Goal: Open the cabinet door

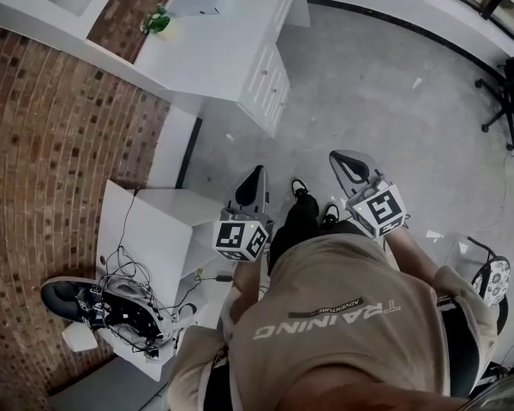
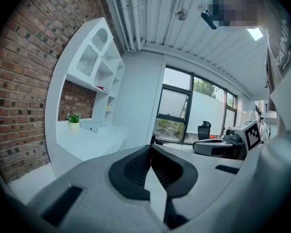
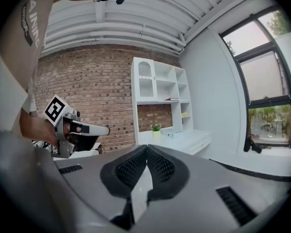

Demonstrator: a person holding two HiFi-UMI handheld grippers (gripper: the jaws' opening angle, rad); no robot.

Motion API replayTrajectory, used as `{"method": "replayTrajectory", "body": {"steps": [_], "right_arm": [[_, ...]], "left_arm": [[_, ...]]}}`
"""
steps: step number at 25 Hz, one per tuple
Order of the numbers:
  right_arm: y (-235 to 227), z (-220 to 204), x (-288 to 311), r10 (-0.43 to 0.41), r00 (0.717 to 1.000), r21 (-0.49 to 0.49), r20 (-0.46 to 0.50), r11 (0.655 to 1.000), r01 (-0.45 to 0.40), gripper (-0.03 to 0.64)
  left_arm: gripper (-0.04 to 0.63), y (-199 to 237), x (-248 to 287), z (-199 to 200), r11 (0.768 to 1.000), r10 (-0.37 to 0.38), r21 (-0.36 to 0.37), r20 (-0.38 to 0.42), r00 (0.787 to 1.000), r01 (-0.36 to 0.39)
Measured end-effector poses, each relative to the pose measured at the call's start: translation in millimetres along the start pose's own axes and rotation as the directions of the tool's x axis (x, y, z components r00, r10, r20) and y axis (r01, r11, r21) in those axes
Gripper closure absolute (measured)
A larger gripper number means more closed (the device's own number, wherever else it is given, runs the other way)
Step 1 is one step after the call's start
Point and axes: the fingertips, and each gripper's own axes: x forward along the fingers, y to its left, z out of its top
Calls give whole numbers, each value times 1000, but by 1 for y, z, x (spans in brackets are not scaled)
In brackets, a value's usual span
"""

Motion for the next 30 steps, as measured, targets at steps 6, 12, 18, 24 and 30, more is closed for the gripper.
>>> {"method": "replayTrajectory", "body": {"steps": [6,12,18,24,30], "right_arm": [[-31,18,36,-30,999,-38,-32,999,29,603],[-61,58,93,-51,999,-73,-4,996,50,603],[-78,78,137,-56,998,-135,11,989,57,603],[-97,81,171,-69,998,-127,12,989,70,603],[-137,103,192,-88,994,-156,65,983,98,603]], "left_arm": [[588,24,54,20,998,-59,3,29,998,59],[588,63,108,47,994,-85,72,43,995,82],[588,87,154,58,990,-140,23,48,989,139],[588,115,194,65,982,-181,65,15,983,180],[588,114,230,76,973,-228,35,2,974,228]]}}
